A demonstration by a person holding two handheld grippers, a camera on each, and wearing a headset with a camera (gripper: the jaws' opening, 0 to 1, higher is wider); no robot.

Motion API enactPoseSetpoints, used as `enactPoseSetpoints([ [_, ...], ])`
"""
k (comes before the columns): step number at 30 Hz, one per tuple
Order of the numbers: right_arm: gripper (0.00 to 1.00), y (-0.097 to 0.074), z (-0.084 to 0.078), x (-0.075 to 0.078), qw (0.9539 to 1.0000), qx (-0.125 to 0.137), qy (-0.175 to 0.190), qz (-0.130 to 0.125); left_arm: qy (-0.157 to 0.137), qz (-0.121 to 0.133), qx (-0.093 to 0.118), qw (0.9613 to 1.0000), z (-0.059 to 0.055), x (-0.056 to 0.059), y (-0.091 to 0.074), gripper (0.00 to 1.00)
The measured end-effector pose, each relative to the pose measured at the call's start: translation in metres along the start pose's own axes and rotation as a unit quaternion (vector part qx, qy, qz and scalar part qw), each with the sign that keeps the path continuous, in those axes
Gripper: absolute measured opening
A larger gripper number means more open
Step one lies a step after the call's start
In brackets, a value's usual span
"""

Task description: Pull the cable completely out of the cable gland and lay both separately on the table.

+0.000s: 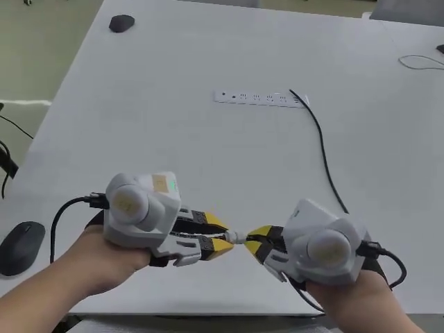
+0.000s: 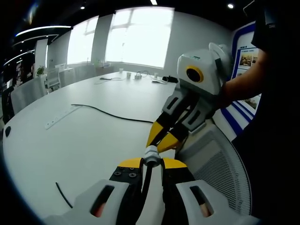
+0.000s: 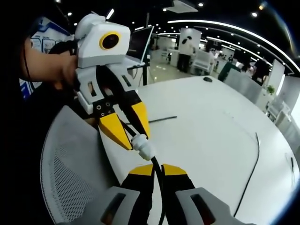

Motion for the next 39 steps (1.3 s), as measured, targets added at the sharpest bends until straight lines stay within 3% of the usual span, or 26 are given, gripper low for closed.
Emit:
enactPoseSetpoints([
  [11,0.0,0.001,-0.014,0.018,0.9955,0.004,0.094,-0.013,-0.001,0.008,0.003,1.0,0.001,-0.003,-0.002,0.15],
  [17,0.0,0.0,-0.026,0.03,0.9889,-0.002,0.147,-0.026,-0.002,0.008,0.005,1.0,0.001,-0.005,-0.003,0.15],
  [23,0.01,0.001,-0.039,0.041,0.9783,-0.003,0.204,-0.038,-0.002,0.007,0.006,1.0,0.001,-0.004,-0.001,0.15],
  [27,0.01,0.003,-0.05,0.047,0.9664,-0.006,0.252,-0.05,-0.002,0.006,0.006,1.0,0.001,-0.004,-0.001,0.15],
  [30,0.01,0.003,-0.059,0.052,0.9547,-0.008,0.292,-0.055,-0.002,0.004,0.006,1.0,0.001,-0.004,-0.001,0.15],
  [32,0.01,0.004,-0.064,0.055,0.9499,-0.009,0.307,-0.058,-0.003,0.003,0.006,1.0,0.001,-0.003,-0.001,0.15],
  [33,0.01,0.005,-0.068,0.055,0.9427,-0.01,0.328,-0.059,-0.002,0.003,0.006,1.0,0.001,-0.003,-0.001,0.15],
  [39,0.01,0.01,-0.085,0.056,0.9114,-0.009,0.409,-0.047,0.003,-0.002,0.001,1.0,-0.001,0.0,0.001,0.15],
])
Point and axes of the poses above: the centre of the closed fingertips' face, and the gripper's own axes: y roughly forward along the fingers, x roughly to its right, z roughly out of its top, the point moved 8 cm from there along -y, roughly backward along the fingers, and after that the axes turned 3 degrees about y, right-handed, at the moved point
